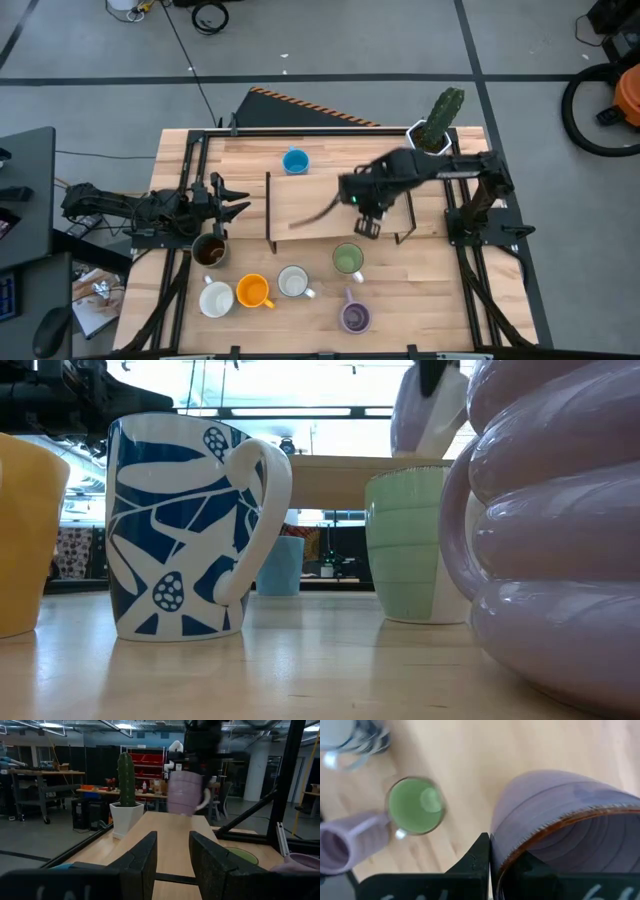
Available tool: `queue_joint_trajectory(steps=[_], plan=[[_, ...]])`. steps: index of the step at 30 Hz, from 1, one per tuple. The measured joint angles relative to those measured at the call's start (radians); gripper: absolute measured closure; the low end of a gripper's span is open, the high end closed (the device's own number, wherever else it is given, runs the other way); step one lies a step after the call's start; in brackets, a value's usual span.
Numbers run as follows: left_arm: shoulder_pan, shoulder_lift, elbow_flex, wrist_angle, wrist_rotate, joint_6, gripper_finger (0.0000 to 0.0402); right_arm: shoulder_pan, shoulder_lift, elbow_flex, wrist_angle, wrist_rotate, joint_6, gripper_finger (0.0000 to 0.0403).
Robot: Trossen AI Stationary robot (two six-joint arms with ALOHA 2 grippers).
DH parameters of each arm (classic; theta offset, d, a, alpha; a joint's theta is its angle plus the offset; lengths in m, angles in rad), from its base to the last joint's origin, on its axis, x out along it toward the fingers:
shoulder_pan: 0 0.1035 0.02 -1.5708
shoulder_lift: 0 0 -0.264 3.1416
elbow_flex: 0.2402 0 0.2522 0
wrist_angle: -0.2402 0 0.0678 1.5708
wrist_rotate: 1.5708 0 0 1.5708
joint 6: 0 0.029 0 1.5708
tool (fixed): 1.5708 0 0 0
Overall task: Place coffee mugs
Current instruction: Put the violet-white mug on the shelf
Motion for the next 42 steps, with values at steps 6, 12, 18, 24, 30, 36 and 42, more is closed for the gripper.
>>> queue_joint_trajectory(steps=[6, 12, 18, 24, 30, 36, 42], plan=[[0.0, 0.0, 0.0, 0.0, 0.0, 0.0, 0.0283, -0.109, 0.0, 0.0, 0.0, -0.079, -0.099, 0.0378], [0.0, 0.0, 0.0, -0.005, 0.0, 0.0, 0.0283, -0.164, 0.001, 0.0, 0.001, -0.106, -0.225, 0.0378], [0.0, 0.0, 0.0, -0.006, 0.0, 0.0, 0.0283, -0.202, 0.002, -0.036, 0.0, -0.107, -0.277, 0.0378], [0.0, 0.0, 0.0, -0.018, 0.0, 0.0, 0.0283, -0.229, 0.002, -0.045, 0.0, -0.124, -0.307, 0.0378], [0.0, 0.0, 0.0, -0.019, 0.0, -0.001, 0.0283, -0.256, 0.002, -0.045, 0.0, -0.141, -0.345, 0.0378], [0.0, 0.0, 0.0, -0.019, 0.0, -0.001, 0.0283, -0.286, 0.002, -0.045, 0.0, -0.162, -0.353, 0.0378], [0.0, 0.0, 0.0, -0.02, 0.0, -0.003, 0.0283, -0.288, 0.002, -0.045, 0.001, -0.191, -0.352, 0.0378]])
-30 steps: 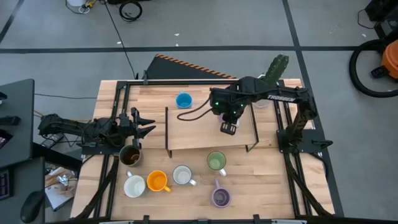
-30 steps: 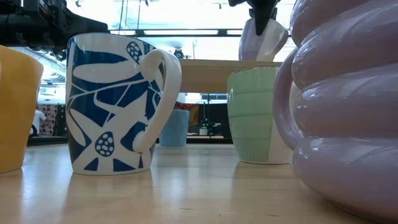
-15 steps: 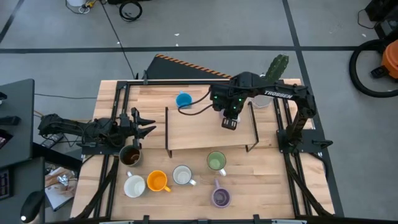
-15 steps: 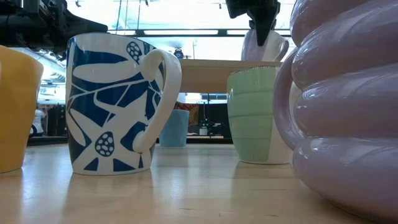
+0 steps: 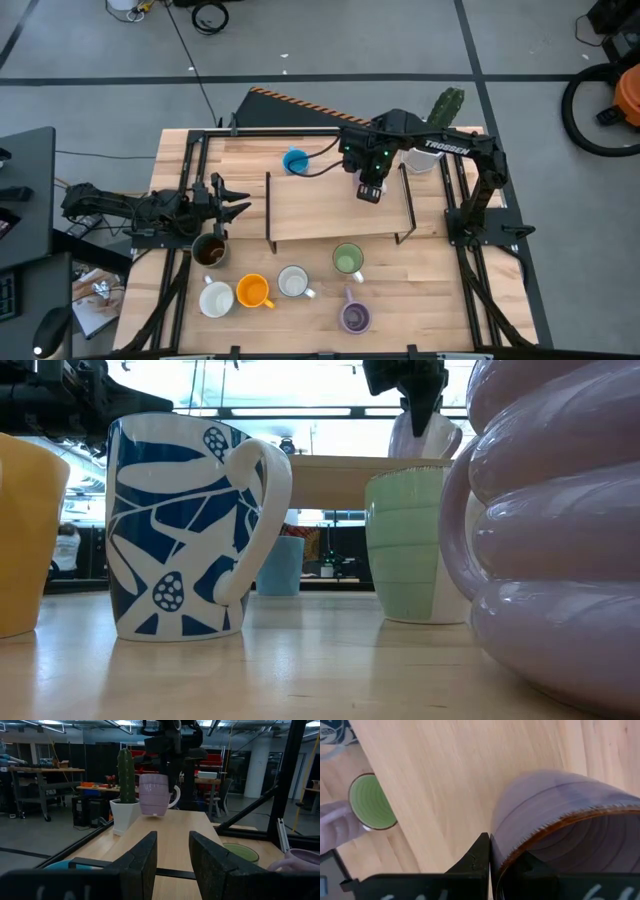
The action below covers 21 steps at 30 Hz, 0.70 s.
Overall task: Place coffee mugs
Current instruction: Put the violet-white mug on the shelf
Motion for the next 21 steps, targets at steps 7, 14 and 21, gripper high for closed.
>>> queue_joint_trajectory(steps=[7, 14, 21], plan=[[0.0, 0.0, 0.0, 0.0, 0.0, -0.005, 0.0283, 0.014, 0.0, 0.0, 0.0, 0.025, 0.0, 0.0352], [0.0, 0.0, 0.0, -0.001, 0.0, -0.006, 0.0283, 0.029, 0.0, 0.0, 0.0, 0.034, -0.001, 0.0318], [0.0, 0.0, 0.0, -0.001, 0.0, -0.006, 0.0283, 0.051, 0.0, 0.0, 0.0, 0.037, 0.006, 0.0292]])
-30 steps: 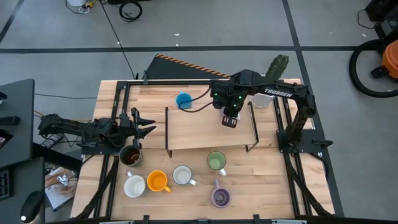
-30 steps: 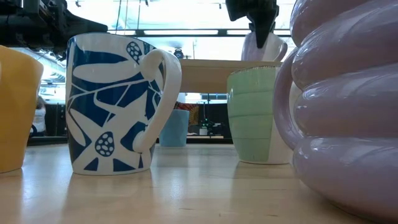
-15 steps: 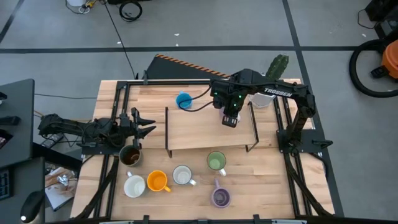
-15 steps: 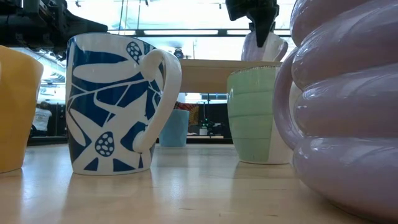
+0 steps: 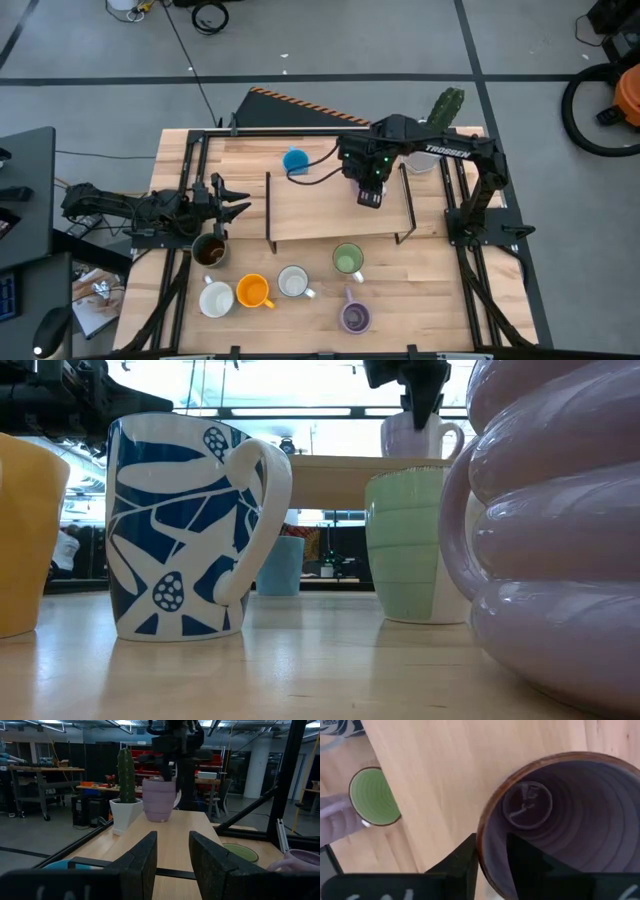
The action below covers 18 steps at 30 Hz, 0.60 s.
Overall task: Place coffee mugs
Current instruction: Put the violet-white mug on the shelf
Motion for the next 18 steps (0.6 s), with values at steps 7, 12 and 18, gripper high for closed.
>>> queue_joint_trajectory(steps=[7, 12, 18], plan=[[0.0, 0.0, 0.0, -0.017, 0.0, -0.001, 0.0283, 0.062, 0.0, 0.0, 0.001, 0.063, 0.02, 0.0237], [0.0, 0.0, 0.0, -0.023, 0.0, -0.017, 0.0283, 0.093, -0.003, 0.0, 0.001, 0.074, 0.054, 0.0192], [0.0, 0.0, 0.0, -0.023, 0.0, -0.018, 0.0283, 0.106, -0.005, 0.032, -0.001, 0.092, 0.055, 0.0166]])
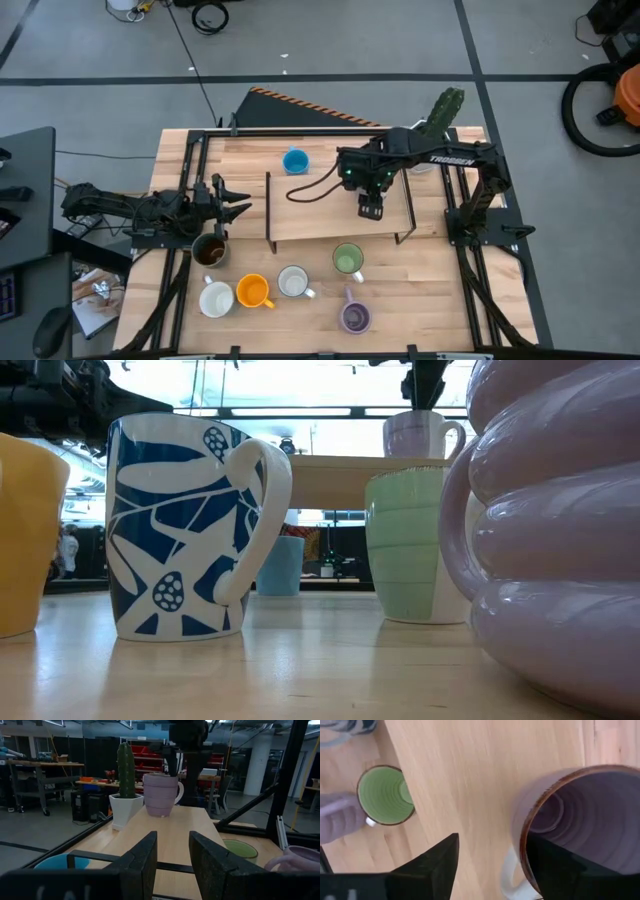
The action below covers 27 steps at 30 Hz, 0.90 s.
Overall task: Place coffee mugs
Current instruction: Put the violet-white mug on the shelf
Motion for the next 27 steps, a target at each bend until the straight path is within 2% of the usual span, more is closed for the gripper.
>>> queue_joint_trajectory(steps=[5, 13, 19, 27], plan=[[0.0, 0.0, 0.0, -0.008, 0.0, 0.0, 0.0283, 0.003, -0.029, 0.018, 0.003, 0.084, 0.002, 0.0165], [0.0, 0.0, 0.0, -0.016, 0.0, -0.006, 0.0283, 0.053, -0.11, 0.007, 0.077, 0.138, 0.033, 0.0165], [0.0, 0.0, 0.0, -0.018, 0.0, -0.023, 0.0283, 0.092, -0.191, -0.125, 0.184, 0.196, 0.045, 0.0165], [0.0, 0.0, 0.0, -0.021, 0.0, -0.026, 0.0283, 0.094, -0.296, -0.311, 0.329, 0.202, 0.046, 0.0165]])
